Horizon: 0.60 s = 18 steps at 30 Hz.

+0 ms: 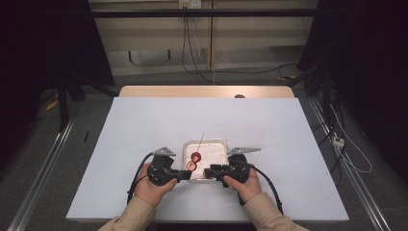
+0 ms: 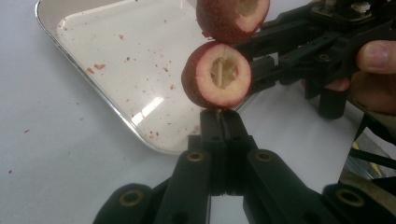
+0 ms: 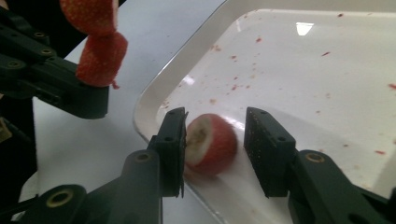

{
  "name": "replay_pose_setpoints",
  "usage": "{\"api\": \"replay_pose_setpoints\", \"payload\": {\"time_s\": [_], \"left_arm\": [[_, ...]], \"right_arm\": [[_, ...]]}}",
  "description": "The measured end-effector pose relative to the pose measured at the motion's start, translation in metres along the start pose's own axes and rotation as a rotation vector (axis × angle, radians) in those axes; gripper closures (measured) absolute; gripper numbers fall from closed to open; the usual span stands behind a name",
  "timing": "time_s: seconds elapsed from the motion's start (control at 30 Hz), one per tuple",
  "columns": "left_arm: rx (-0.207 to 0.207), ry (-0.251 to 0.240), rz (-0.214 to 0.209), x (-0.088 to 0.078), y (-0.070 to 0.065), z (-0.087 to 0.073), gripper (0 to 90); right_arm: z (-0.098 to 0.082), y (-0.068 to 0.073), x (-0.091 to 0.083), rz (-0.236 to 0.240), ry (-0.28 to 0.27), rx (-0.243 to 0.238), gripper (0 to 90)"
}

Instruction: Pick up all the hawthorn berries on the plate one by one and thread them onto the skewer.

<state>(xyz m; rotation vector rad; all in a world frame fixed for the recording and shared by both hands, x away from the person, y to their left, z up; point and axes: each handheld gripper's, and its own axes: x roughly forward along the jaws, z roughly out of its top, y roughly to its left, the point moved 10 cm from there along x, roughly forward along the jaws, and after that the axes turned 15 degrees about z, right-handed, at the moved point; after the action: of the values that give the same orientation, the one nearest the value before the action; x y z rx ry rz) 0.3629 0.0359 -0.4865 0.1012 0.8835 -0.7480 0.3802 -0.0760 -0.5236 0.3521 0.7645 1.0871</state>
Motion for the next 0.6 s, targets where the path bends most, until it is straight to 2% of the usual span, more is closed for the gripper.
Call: {"api": "replay_pose_setpoints", "payload": {"time_s": [0.1,0.17,0.2,0.27,0.33,0.4,0.43,0.6], "left_arm": [[0.000,-0.001,0.000,0.000,0.000,0.000,90.0],[0.000,-0.001,0.001,0.000,0.000,0.000,90.0],[0.001,0.001,-0.001,0.000,0.000,0.000,90.0],[0.002,0.005,-0.005,0.000,-0.001,-0.001,90.0],[0.006,0.013,-0.012,0.000,-0.002,-0.002,90.0],[0.011,0.027,-0.022,0.001,-0.004,-0.004,90.0],[0.012,0.027,-0.028,0.001,-0.005,-0.004,90.0],[0.032,0.058,-0.055,0.004,-0.016,-0.009,90.0]], "right_arm": [[-0.002,0.001,0.002,0.010,0.012,0.001,68.9],[-0.002,0.001,0.002,0.021,0.002,0.023,72.1],[0.001,0.001,0.001,0.021,-0.021,0.030,72.4],[0.007,-0.001,-0.003,0.038,-0.074,0.083,72.7],[0.014,-0.002,-0.009,0.038,-0.117,0.104,72.7],[0.024,-0.002,-0.016,0.063,-0.177,0.150,72.8],[0.028,-0.003,-0.021,0.055,-0.204,0.164,72.8],[0.051,-0.009,-0.043,0.038,-0.310,0.190,72.9]]}}
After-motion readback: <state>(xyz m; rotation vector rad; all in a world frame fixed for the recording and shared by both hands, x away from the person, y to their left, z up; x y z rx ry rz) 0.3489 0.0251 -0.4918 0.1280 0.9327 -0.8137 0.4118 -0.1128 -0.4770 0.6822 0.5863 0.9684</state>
